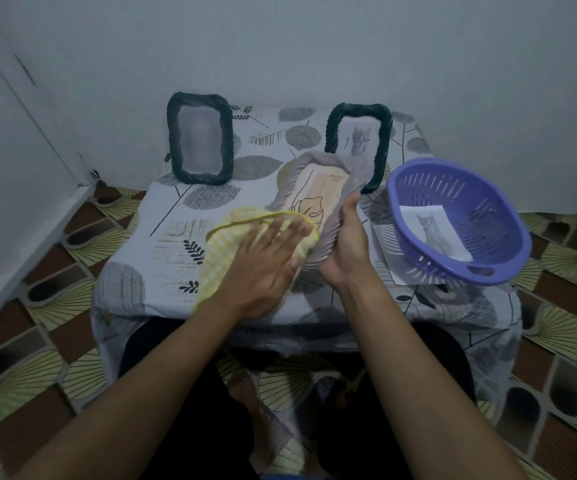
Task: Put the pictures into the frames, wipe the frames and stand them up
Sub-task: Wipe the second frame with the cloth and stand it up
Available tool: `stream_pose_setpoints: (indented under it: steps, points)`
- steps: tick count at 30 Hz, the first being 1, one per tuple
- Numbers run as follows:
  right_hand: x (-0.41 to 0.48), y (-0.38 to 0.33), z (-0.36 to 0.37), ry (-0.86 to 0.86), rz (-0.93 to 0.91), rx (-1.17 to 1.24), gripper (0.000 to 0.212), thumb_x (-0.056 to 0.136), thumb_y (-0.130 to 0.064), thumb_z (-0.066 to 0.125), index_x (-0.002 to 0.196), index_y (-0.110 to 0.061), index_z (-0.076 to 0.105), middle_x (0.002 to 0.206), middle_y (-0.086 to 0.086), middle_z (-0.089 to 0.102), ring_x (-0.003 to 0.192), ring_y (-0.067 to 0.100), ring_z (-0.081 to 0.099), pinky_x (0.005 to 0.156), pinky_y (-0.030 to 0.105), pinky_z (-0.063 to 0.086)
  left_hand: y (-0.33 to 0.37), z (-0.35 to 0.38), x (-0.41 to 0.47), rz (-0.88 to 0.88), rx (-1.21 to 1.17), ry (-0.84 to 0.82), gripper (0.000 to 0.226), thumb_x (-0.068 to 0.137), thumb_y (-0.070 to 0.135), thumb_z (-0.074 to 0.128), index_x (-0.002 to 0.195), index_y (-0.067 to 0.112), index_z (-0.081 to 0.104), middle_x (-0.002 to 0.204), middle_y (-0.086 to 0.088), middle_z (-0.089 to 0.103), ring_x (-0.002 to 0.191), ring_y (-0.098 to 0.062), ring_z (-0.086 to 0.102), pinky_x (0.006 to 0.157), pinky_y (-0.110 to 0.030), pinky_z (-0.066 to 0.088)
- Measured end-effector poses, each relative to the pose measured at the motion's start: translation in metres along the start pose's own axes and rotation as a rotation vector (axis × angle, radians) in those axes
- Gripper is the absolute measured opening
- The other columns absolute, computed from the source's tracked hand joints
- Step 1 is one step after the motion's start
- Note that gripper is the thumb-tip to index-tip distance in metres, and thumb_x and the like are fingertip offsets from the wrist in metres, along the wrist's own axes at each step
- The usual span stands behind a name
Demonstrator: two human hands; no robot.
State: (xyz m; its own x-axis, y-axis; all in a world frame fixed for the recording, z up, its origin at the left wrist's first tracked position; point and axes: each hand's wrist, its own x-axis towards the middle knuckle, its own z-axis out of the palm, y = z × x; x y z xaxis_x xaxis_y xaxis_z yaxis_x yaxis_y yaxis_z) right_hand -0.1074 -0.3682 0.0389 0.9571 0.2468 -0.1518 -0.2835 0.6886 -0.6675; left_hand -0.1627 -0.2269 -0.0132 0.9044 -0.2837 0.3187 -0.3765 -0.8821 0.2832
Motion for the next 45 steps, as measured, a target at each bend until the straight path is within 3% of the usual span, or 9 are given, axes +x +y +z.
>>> stream_pose_setpoints:
  steps: [4, 8, 14, 23, 30, 34, 38, 43, 45]
  points:
    - [-0.001, -0.001, -0.01, 0.11, -0.111, -0.055, 0.059, 0.102, -0.049, 0.037, 0.147, -0.01, 0.043, 0.142, 0.019, 0.055, 0.13, 0.036, 0.054, 0.111, 0.059, 0.038, -0.032, 0.013, -0.013, -0.259, 0.121, -0.161, 0.052, 0.095, 0.057, -0.006, 0.141, 0.054, -0.03, 0.162, 0.019, -0.017, 0.153, -0.021, -0.014, 0.121, -0.052, -0.009]
    - [0.0, -0.006, -0.024, 0.212, -0.138, -0.106, 0.052, 0.107, -0.042, 0.03, 0.145, -0.01, 0.046, 0.14, 0.018, 0.057, 0.128, 0.036, 0.054, 0.105, 0.054, 0.045, -0.044, 0.018, -0.015, -0.399, 0.273, -0.267, 0.061, 0.099, 0.054, 0.003, 0.158, 0.037, 0.009, 0.167, 0.012, 0.001, 0.154, -0.026, 0.002, 0.117, -0.065, -0.004]
    - [-0.001, -0.004, -0.028, 0.238, -0.075, -0.098, 0.053, 0.108, -0.044, 0.027, 0.143, -0.011, 0.048, 0.139, 0.014, 0.058, 0.127, 0.034, 0.055, 0.097, 0.046, 0.052, -0.058, 0.016, -0.01, -0.5, 0.265, -0.17, 0.053, 0.102, 0.045, 0.02, 0.151, 0.033, 0.035, 0.164, 0.009, 0.022, 0.147, -0.03, 0.024, 0.113, -0.063, 0.017]
    - [0.003, 0.012, -0.021, 0.274, 0.048, -0.177, 0.047, 0.107, -0.04, 0.034, 0.131, -0.01, 0.061, 0.123, 0.016, 0.069, 0.112, 0.034, 0.065, 0.097, 0.048, 0.053, -0.105, -0.007, -0.022, -0.697, 0.187, 0.018, 0.037, 0.102, 0.035, 0.04, 0.136, 0.03, 0.053, 0.157, 0.005, 0.036, 0.142, -0.028, 0.03, 0.112, -0.062, 0.018]
    - [0.0, 0.014, -0.013, 0.244, 0.177, -0.268, 0.038, 0.105, -0.029, 0.038, 0.11, -0.007, 0.069, 0.099, 0.018, 0.075, 0.091, 0.035, 0.072, 0.073, 0.042, 0.06, -0.089, -0.014, -0.024, -0.562, 0.177, 0.298, 0.048, 0.078, 0.033, 0.054, 0.125, 0.024, 0.059, 0.128, -0.006, 0.053, 0.122, -0.031, 0.041, 0.1, -0.055, 0.028]
    - [-0.004, 0.011, -0.007, 0.2, 0.281, -0.346, 0.036, 0.105, -0.024, 0.038, 0.105, -0.003, 0.067, 0.093, 0.02, 0.075, 0.081, 0.034, 0.072, 0.067, 0.043, 0.06, -0.067, -0.019, -0.015, -0.292, 0.076, 0.306, 0.065, 0.085, 0.038, 0.06, 0.146, 0.032, 0.038, 0.146, -0.009, 0.037, 0.132, -0.036, 0.033, 0.099, -0.056, 0.03]
    - [-0.008, 0.003, -0.003, 0.116, 0.368, -0.332, 0.036, 0.102, -0.021, 0.034, 0.106, -0.001, 0.063, 0.089, 0.022, 0.073, 0.076, 0.035, 0.071, 0.073, 0.044, 0.06, -0.056, -0.024, -0.005, -0.126, 0.015, 0.278, 0.052, 0.087, 0.055, 0.049, 0.137, 0.04, 0.047, 0.153, -0.005, 0.04, 0.14, -0.036, 0.028, 0.098, -0.051, 0.026]
    - [-0.01, -0.019, -0.008, 0.096, 0.335, -0.207, 0.046, 0.102, -0.042, 0.037, 0.133, -0.009, 0.047, 0.135, 0.021, 0.057, 0.112, 0.036, 0.059, 0.097, 0.048, 0.048, -0.055, -0.031, 0.0, -0.001, -0.236, 0.268, 0.033, 0.084, 0.04, 0.061, 0.112, 0.027, 0.072, 0.124, 0.016, 0.064, 0.132, -0.014, 0.045, 0.105, -0.034, 0.024]
    - [-0.01, -0.021, -0.012, 0.088, 0.29, -0.347, 0.053, 0.101, -0.056, 0.03, 0.121, -0.016, 0.058, 0.131, 0.008, 0.059, 0.12, 0.024, 0.051, 0.1, 0.044, 0.035, -0.039, -0.035, 0.002, -0.083, -0.367, 0.281, 0.018, 0.085, 0.028, 0.075, 0.098, 0.015, 0.075, 0.095, 0.018, 0.072, 0.104, -0.003, 0.061, 0.102, -0.033, 0.037]
